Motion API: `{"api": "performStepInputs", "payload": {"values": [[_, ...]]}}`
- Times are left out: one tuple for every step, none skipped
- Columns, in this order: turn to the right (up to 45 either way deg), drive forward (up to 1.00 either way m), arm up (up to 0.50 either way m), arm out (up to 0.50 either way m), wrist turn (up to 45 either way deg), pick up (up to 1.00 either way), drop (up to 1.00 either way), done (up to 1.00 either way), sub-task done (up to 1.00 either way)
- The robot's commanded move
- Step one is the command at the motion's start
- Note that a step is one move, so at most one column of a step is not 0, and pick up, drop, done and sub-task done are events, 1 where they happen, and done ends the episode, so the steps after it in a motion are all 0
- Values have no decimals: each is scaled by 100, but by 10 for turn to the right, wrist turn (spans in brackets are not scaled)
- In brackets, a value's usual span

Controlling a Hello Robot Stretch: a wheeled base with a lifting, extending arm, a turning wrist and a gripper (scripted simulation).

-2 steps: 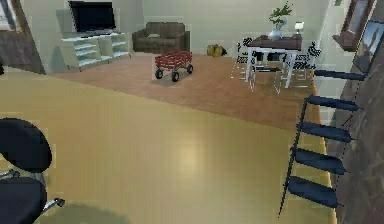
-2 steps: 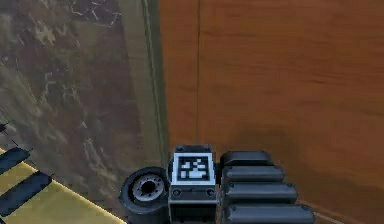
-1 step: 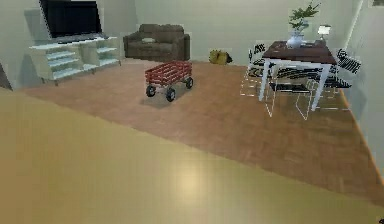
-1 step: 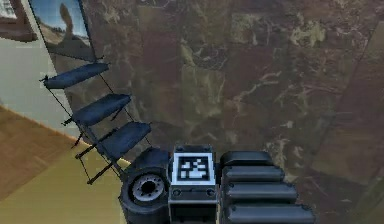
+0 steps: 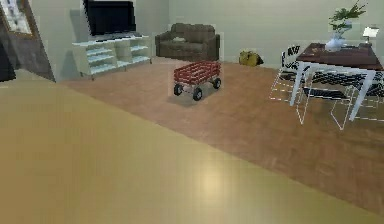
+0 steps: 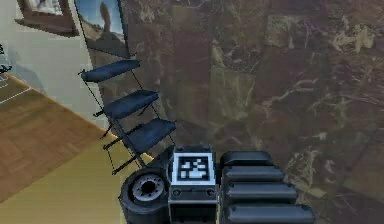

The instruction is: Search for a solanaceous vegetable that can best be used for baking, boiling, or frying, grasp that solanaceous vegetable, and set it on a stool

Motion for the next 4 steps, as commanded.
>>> {"api": "performStepInputs", "payload": {"values": [[-30,0,0,0,0,0,0,0,0],[0,15,0,0,0,0,0,0,0],[450,0,0,0,0,0,0,0,0],[30,0,0,0,0,0,0,0,0]]}}
